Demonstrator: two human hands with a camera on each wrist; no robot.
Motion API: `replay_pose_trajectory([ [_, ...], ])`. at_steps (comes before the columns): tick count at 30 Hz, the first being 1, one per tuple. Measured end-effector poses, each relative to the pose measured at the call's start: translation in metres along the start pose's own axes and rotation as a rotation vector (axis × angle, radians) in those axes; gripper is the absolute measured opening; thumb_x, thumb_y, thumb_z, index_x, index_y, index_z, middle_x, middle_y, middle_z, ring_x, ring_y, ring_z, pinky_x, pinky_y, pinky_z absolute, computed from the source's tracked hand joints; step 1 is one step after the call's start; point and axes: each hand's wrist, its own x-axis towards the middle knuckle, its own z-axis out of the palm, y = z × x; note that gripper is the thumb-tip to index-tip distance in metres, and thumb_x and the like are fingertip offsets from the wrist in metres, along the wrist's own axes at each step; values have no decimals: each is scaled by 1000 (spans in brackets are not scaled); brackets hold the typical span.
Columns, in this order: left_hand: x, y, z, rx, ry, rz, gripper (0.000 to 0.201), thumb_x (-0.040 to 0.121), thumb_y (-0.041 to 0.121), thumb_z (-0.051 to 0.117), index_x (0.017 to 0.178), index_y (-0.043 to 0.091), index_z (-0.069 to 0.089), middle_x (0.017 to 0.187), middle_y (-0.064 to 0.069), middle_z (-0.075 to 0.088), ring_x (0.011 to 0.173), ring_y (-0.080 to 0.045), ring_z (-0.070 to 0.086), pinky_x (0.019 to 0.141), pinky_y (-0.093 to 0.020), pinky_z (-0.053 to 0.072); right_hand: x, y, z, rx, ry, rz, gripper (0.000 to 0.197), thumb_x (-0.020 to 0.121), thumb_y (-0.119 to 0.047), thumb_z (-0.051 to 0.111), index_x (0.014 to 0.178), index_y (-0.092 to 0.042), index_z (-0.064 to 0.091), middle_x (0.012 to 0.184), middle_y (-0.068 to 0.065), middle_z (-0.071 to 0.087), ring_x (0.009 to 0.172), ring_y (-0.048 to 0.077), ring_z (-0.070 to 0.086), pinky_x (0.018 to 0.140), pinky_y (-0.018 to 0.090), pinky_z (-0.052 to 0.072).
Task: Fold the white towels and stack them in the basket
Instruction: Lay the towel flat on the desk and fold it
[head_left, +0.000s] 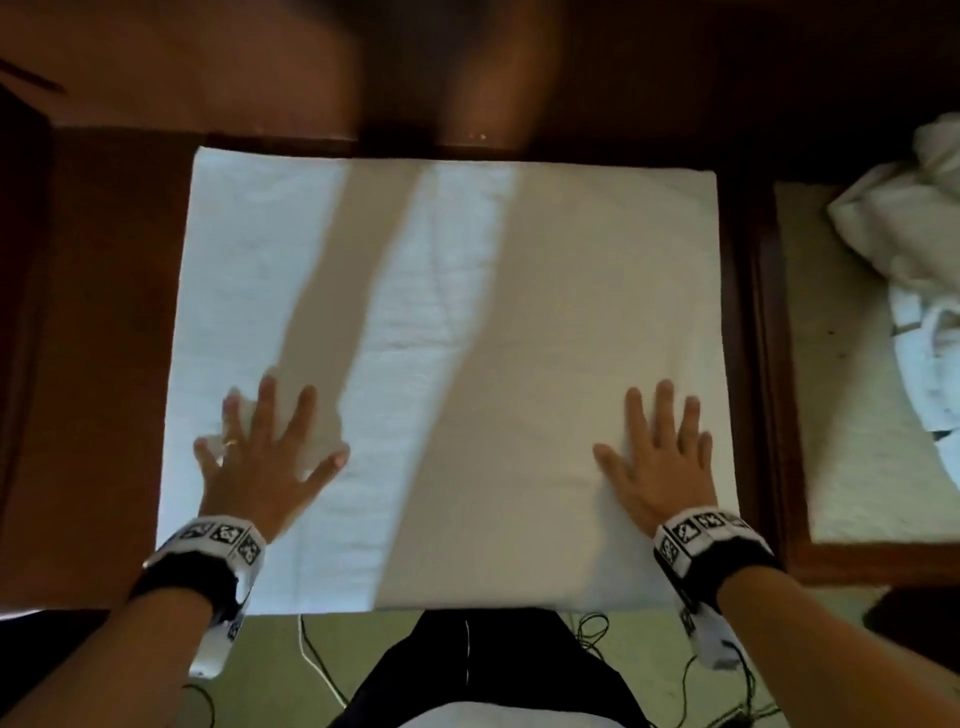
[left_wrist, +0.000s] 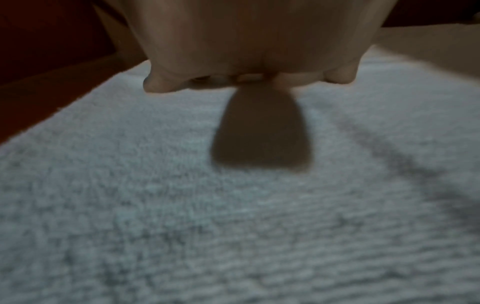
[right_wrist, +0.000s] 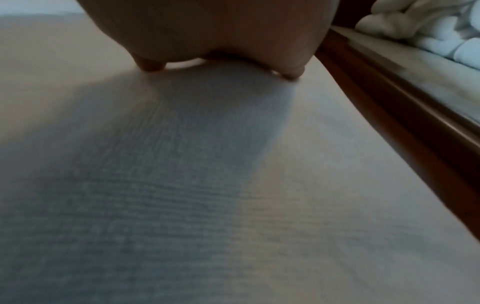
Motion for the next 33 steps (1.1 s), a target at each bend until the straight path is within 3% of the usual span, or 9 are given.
replay_pose_trajectory([
  [3,13,-3,-7,42,10,-38,96,72,96,4,153,47,-18,167,0,-21,151,-46,-3,108,-75,22,13,5,0,-27,-23,11,86,89,-75,18,153,-33,-21,157,4,-36,146,38,-26,120,58,2],
  [7,62,-6,-33,136,89,-13,100,79,87,35,150,48,-24,164,2,-29,151,-43,-8,111,-72,21,66,-5,-28,-26,71,-28,87,91,-74,27,154,-33,-16,159,3,-33,147,37,-25,121,54,-1],
  [11,72,1,-62,55,31,45,99,72,92,23,151,51,-19,163,6,-29,153,-38,-10,116,-68,15,81,-16,-48,7,69,-20,85,93,-68,35,157,-31,-8,161,5,-28,148,36,-20,121,54,3],
  [14,29,6,-40,35,-16,39,102,70,91,20,151,49,-23,162,6,-34,153,-37,-13,117,-68,12,39,-16,-28,41,84,-24,80,96,-63,35,157,-29,-4,160,10,-28,149,32,-21,121,54,3],
  [18,-29,10,7,49,-132,13,98,71,96,4,143,46,-39,149,5,-53,146,-38,-32,115,-72,2,-21,-7,14,48,-42,-23,85,91,-73,23,153,-34,-21,154,3,-42,146,29,-30,122,54,1],
  [21,-14,9,4,70,-122,-23,99,68,98,0,141,46,-41,149,3,-53,147,-42,-27,113,-74,5,-3,-3,9,17,-37,-21,90,89,-75,26,151,-34,-24,153,3,-44,145,29,-32,121,55,0],
  [28,60,16,-43,79,-20,35,98,71,95,17,143,53,-33,157,9,-40,150,-36,-24,114,-74,3,71,-15,-40,38,62,-33,90,91,-71,37,156,-32,-9,160,5,-31,148,31,-23,121,55,0],
  [30,55,16,-42,18,21,55,99,73,92,21,147,50,-29,162,7,-33,152,-34,-20,115,-73,4,71,-20,-45,35,83,-22,87,92,-69,39,157,-30,-4,161,7,-27,149,32,-21,121,56,1],
  [33,10,13,-9,-21,57,70,100,79,89,25,154,42,-21,165,3,-27,153,-39,-11,114,-75,7,28,-26,-24,14,103,-54,84,93,-69,34,157,-32,-5,160,7,-30,147,33,-25,120,57,0],
])
